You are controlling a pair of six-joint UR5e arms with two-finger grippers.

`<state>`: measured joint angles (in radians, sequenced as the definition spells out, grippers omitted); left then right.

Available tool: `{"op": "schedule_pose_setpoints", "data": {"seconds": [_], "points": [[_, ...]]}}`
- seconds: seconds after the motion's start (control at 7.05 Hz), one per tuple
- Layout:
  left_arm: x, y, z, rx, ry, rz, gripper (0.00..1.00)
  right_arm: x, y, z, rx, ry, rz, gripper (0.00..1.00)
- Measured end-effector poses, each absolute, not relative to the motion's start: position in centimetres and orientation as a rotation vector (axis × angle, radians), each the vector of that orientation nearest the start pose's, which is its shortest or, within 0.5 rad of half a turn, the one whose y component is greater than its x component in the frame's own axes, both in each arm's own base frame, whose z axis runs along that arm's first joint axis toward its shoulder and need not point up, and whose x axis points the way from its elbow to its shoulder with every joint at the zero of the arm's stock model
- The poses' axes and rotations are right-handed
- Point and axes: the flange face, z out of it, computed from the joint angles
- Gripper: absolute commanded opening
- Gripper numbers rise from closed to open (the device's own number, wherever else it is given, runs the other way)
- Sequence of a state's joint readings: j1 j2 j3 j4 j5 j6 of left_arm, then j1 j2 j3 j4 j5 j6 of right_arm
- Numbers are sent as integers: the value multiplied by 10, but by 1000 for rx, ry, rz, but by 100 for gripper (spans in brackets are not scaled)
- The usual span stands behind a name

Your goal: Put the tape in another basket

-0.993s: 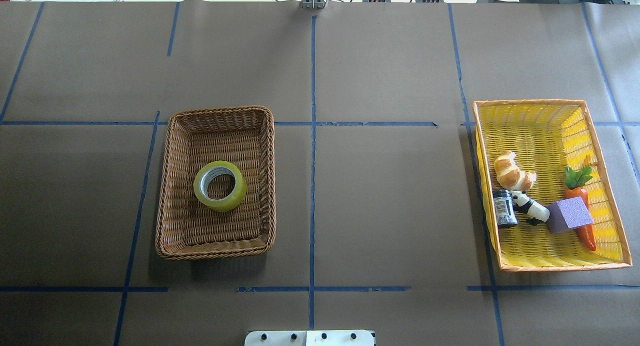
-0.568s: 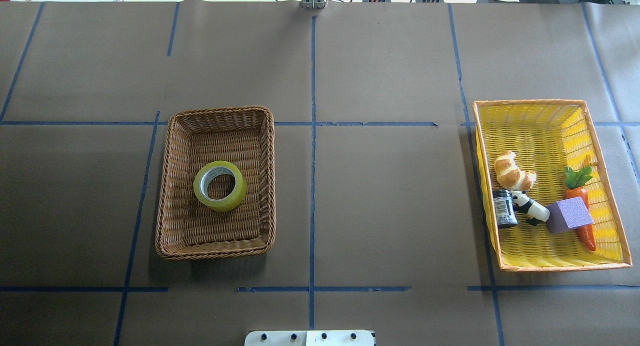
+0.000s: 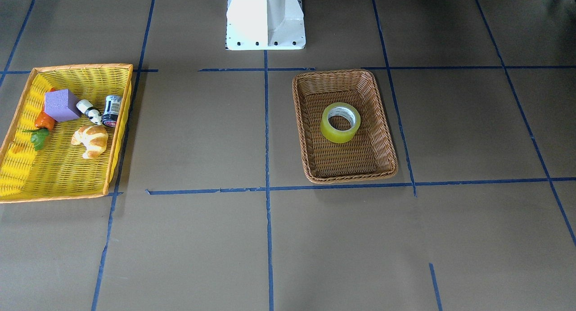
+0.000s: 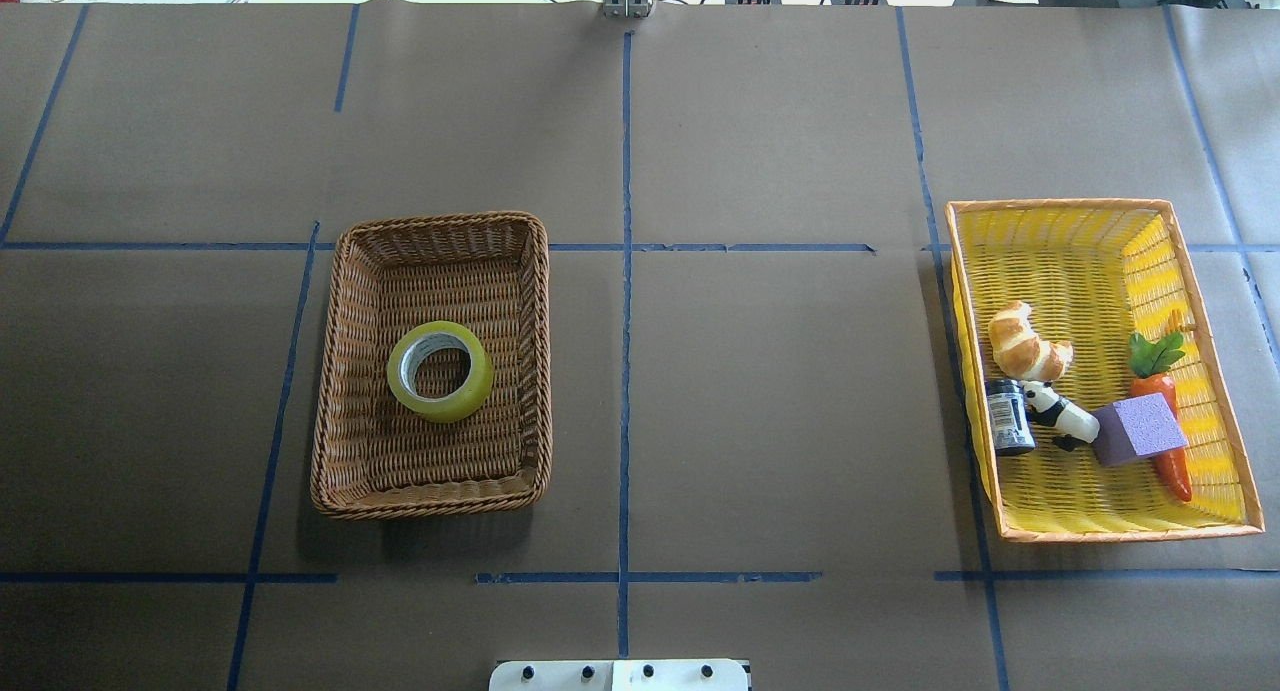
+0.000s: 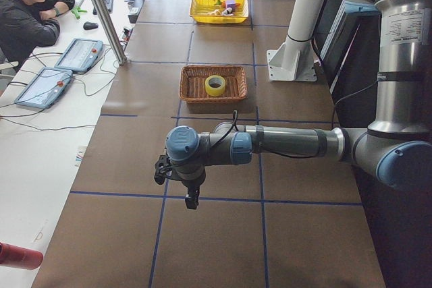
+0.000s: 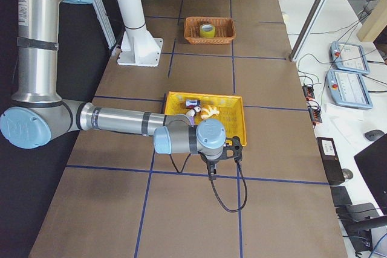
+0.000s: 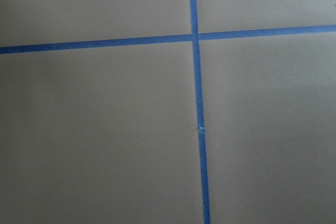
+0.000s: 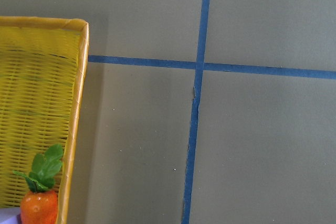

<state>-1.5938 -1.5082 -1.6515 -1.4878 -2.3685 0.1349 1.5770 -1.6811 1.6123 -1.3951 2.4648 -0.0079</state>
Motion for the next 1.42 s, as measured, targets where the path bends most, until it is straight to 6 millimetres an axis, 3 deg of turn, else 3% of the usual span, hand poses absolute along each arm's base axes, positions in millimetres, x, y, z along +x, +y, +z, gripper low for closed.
{"op": "schedule_pose_setpoints", "data": {"seconds": [0.71, 1.42], "points": [[-72, -459, 656, 8, 801, 76, 100, 61, -448, 666, 90, -897, -33, 100], [-72, -459, 655, 9, 801, 75, 100, 71, -455, 653, 0, -890, 43, 100]]}}
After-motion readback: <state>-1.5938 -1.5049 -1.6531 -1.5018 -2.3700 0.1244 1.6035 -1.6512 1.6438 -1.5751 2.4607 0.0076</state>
